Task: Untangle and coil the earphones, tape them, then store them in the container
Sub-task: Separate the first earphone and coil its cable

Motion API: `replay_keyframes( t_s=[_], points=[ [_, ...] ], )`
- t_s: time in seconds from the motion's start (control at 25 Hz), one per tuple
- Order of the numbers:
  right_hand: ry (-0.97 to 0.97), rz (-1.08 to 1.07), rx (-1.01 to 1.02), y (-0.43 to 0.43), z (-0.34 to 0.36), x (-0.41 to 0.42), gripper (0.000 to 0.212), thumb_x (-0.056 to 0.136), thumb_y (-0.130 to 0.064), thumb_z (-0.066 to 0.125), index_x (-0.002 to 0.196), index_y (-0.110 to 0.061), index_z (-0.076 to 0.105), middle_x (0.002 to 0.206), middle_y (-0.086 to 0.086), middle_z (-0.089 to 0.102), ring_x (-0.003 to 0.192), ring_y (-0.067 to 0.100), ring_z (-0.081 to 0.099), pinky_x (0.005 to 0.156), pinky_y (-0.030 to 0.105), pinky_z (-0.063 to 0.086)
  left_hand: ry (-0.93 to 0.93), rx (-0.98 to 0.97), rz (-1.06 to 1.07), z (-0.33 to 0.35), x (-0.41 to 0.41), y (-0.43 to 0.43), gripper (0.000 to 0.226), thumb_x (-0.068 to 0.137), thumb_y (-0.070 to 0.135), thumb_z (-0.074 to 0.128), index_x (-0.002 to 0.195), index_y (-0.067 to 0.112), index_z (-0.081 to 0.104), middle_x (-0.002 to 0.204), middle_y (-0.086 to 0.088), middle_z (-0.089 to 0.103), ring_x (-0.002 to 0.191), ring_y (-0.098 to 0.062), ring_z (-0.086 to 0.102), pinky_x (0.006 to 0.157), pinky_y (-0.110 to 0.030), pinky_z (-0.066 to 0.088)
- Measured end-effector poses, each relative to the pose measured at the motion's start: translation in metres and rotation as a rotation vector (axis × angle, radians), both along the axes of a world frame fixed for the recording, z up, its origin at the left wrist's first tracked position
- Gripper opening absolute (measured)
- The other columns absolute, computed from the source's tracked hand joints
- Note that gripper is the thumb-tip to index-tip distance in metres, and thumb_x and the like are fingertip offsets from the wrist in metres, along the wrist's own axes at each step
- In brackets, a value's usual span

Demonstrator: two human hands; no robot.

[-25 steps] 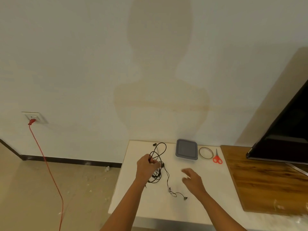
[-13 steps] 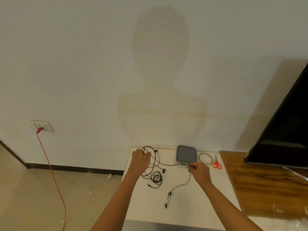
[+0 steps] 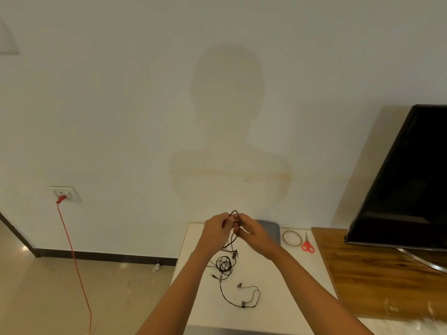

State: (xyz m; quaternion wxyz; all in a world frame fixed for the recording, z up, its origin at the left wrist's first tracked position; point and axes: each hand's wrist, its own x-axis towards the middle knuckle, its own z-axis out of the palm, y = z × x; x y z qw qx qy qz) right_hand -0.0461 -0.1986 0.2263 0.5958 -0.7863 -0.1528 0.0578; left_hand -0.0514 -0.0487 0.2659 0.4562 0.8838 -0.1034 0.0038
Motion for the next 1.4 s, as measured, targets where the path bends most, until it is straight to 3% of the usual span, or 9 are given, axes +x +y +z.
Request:
replay_keyframes(
  t_s=[0.16,0.24,0.36,0.56,0.72,0.88,1.2,1.28,1.4],
  points=[
    [0.027,-0.239,0.026,-0.012,0.004,-0.006,0.022,0.091,0.002,0.052,0.094,-0.007,0.072,0.082,0.011,0.070,0.083,0.025,0.068,0.073,0.016,0.052,-0.102,-0.207,0.188,0.002,0.002,0.012,0.027,0.094,0.009,0.048,0.078,0.017,0.067,0.069,0.006,0.065,0.066,-0.012,0.061,0.062,-0.013,0.044],
    [0.102,-0.438,-0.185,-0.031,-0.003,-0.008,0.018,0.091,0.001,0.051,0.093,0.003,0.069,0.081,0.014,0.065,0.080,0.025,0.061,0.064,0.009,0.048,-0.142,-0.302,0.321,0.007,0.004,0.022,0.025,0.095,0.010,0.048,0.082,0.016,0.068,0.070,0.000,0.066,0.063,-0.015,0.060,0.061,-0.020,0.046],
    [0.376,-0.450,-0.628,-0.038,0.003,-0.014,0.025,0.096,-0.004,0.042,0.118,0.001,0.054,0.113,0.021,0.056,0.106,0.030,0.055,0.090,0.030,0.047,-0.159,-0.134,0.406,0.014,0.002,0.028,0.025,0.096,0.014,0.046,0.085,0.019,0.068,0.065,0.005,0.060,0.050,-0.009,0.049,0.050,-0.018,0.037],
    [0.201,-0.118,0.082,0.009,0.039,-0.020,0.044,0.096,-0.014,0.047,0.138,-0.024,0.042,0.136,-0.007,0.050,0.127,0.012,0.047,0.107,0.030,0.038,0.000,0.003,0.141,0.019,-0.003,0.002,0.031,0.093,0.021,0.050,0.075,0.006,0.070,0.055,0.005,0.050,0.049,-0.010,0.042,0.051,-0.014,0.035],
    [-0.031,-0.137,-0.063,0.006,0.045,-0.013,0.017,0.098,-0.019,0.049,0.103,-0.013,0.064,0.090,-0.002,0.070,0.080,0.011,0.067,0.080,0.024,0.053,0.302,-0.427,0.138,0.023,-0.002,0.011,0.038,0.094,0.033,0.053,0.076,0.005,0.071,0.057,0.000,0.045,0.047,-0.011,0.035,0.044,-0.022,0.030],
    [-0.104,-0.505,-0.083,-0.016,0.041,-0.005,0.021,0.095,-0.010,0.049,0.086,-0.010,0.068,0.078,-0.001,0.069,0.059,0.013,0.061,0.065,0.027,0.053,0.498,-0.305,-0.095,0.022,-0.004,0.034,0.037,0.097,0.035,0.050,0.081,0.012,0.073,0.057,0.009,0.046,0.047,-0.006,0.033,0.046,-0.017,0.028],
    [0.119,-0.774,-0.020,-0.040,0.026,0.005,0.024,0.094,-0.005,0.041,0.092,-0.013,0.064,0.100,0.006,0.066,0.085,0.022,0.062,0.074,0.029,0.048,0.647,-0.132,-0.209,0.017,-0.006,0.061,0.033,0.096,0.036,0.052,0.076,0.014,0.067,0.059,0.005,0.050,0.044,-0.004,0.039,0.043,-0.013,0.034],
    [0.114,-0.612,-0.250,-0.034,0.022,0.003,0.035,0.091,0.001,0.042,0.118,-0.013,0.059,0.125,0.004,0.059,0.114,0.020,0.055,0.094,0.030,0.043,0.647,-0.266,-0.177,0.016,-0.006,0.059,0.034,0.097,0.037,0.049,0.075,0.016,0.064,0.061,0.005,0.049,0.046,-0.004,0.037,0.045,-0.013,0.034],
    [-0.009,-0.194,-0.093,-0.009,0.025,-0.010,0.043,0.093,0.001,0.045,0.129,-0.019,0.052,0.133,-0.008,0.054,0.124,0.004,0.047,0.106,0.024,0.036,0.625,-0.530,-0.120,0.019,-0.005,0.044,0.032,0.098,0.036,0.047,0.078,0.016,0.062,0.064,0.006,0.055,0.048,-0.003,0.042,0.047,-0.013,0.037]
  ],
)
